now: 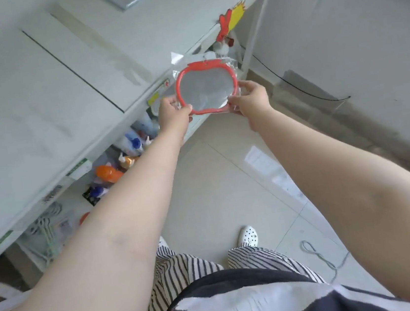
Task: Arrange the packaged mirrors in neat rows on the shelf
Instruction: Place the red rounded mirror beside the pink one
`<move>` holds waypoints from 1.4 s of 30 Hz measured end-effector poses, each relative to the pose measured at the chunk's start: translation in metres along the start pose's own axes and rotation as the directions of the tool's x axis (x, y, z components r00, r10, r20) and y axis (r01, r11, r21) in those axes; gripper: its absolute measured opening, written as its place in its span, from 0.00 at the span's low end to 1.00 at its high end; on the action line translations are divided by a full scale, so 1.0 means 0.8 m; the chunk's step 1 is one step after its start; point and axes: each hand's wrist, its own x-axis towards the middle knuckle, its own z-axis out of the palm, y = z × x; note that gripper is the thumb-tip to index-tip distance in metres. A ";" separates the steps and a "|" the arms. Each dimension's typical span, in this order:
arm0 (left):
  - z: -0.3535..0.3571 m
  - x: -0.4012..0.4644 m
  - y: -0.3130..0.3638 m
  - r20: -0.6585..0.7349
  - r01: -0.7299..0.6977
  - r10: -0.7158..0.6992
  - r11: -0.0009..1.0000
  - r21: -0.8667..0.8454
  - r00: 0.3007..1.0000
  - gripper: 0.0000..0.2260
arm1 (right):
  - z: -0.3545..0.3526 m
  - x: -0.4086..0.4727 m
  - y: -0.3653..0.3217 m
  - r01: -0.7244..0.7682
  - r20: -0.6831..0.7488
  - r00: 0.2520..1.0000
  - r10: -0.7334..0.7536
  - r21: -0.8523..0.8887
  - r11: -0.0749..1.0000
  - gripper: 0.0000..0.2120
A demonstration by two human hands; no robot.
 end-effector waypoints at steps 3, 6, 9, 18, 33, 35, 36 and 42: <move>0.069 -0.017 0.009 0.014 -0.013 0.013 1.000 0.008 1.000 0.15 | -0.071 0.019 0.000 0.026 -0.031 0.999 -0.027 -0.035 0.999 0.25; 0.116 -0.021 0.025 0.032 -0.042 0.039 0.996 0.077 0.999 0.14 | -0.118 0.038 -0.003 0.036 -0.044 0.998 -0.037 -0.038 0.999 0.25; 0.149 -0.012 0.038 0.055 -0.069 0.061 0.987 0.148 0.997 0.11 | -0.149 0.052 -0.009 0.027 -0.063 0.998 -0.027 0.000 1.000 0.25; 0.215 0.058 0.077 0.153 -0.125 0.085 0.953 0.276 0.985 0.14 | -0.181 0.120 -0.048 0.000 -0.146 0.989 0.000 -0.001 1.000 0.25; 0.239 0.211 0.196 0.059 -0.112 0.103 0.976 0.186 0.993 0.13 | -0.133 0.279 -0.171 0.025 -0.140 0.990 -0.036 -0.078 0.997 0.26; 0.243 0.231 0.204 0.023 -0.082 0.079 0.985 0.152 0.997 0.13 | -0.126 0.305 -0.186 0.038 -0.101 0.994 -0.047 -0.082 0.996 0.26; 0.246 0.241 0.208 0.004 -0.067 0.067 0.988 0.142 0.998 0.13 | -0.123 0.317 -0.194 0.043 -0.080 0.996 -0.050 -0.088 0.995 0.25; 0.267 0.297 0.234 -0.157 -0.007 0.017 0.998 0.066 0.987 0.13 | -0.104 0.390 -0.245 0.076 0.068 0.996 -0.064 -0.178 0.981 0.25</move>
